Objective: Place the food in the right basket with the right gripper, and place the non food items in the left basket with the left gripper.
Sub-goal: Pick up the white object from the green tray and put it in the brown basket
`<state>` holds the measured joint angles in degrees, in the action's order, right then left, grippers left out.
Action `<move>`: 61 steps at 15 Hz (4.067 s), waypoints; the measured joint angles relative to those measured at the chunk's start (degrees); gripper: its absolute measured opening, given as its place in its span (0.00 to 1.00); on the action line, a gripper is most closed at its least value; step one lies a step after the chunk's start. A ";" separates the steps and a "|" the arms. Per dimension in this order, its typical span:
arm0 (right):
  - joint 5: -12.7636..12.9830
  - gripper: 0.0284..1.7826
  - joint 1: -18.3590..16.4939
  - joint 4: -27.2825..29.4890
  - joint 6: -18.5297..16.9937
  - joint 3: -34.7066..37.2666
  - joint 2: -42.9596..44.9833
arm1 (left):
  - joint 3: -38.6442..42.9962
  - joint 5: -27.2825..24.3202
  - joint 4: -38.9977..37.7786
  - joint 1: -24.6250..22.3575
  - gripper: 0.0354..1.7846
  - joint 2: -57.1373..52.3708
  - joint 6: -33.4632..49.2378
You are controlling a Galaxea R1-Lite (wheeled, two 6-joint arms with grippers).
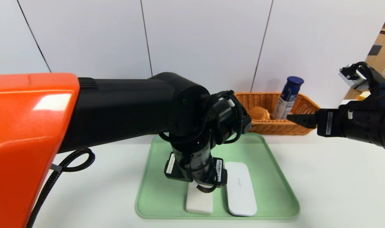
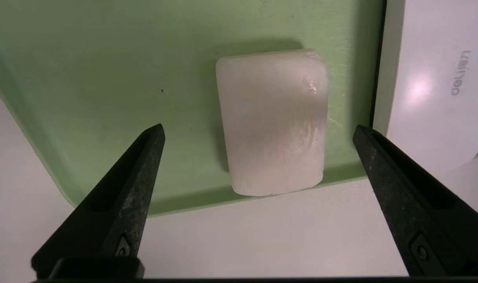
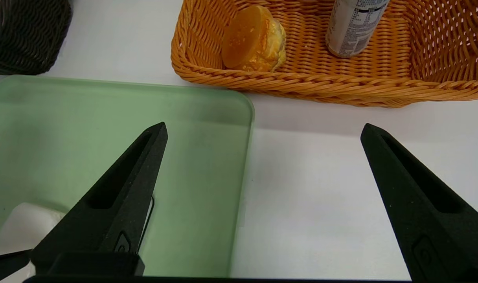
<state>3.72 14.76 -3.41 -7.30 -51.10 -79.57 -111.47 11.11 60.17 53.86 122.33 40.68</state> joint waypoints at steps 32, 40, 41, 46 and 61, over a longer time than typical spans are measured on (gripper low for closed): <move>-0.06 0.95 0.17 -0.30 0.15 3.32 2.56 | -0.60 6.14 -13.76 -9.98 0.53 -11.92 -6.73; 0.02 0.95 0.33 -0.33 0.15 3.47 2.54 | -0.41 4.46 -25.81 -31.70 0.53 -13.59 -18.69; 0.05 0.95 0.33 -0.33 0.17 3.47 2.54 | -0.40 3.61 -26.93 -33.55 0.53 -12.25 -19.24; 0.05 0.95 0.34 -0.22 0.22 3.50 2.54 | -0.33 0.60 -31.21 -39.31 0.53 -4.45 -20.50; 0.13 0.95 0.41 0.15 0.23 4.11 3.69 | -0.41 0.60 -38.57 -41.66 0.78 2.30 -21.64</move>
<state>3.85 15.18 -3.27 -7.07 -46.99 -75.87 -111.89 11.70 21.60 12.20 124.64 19.04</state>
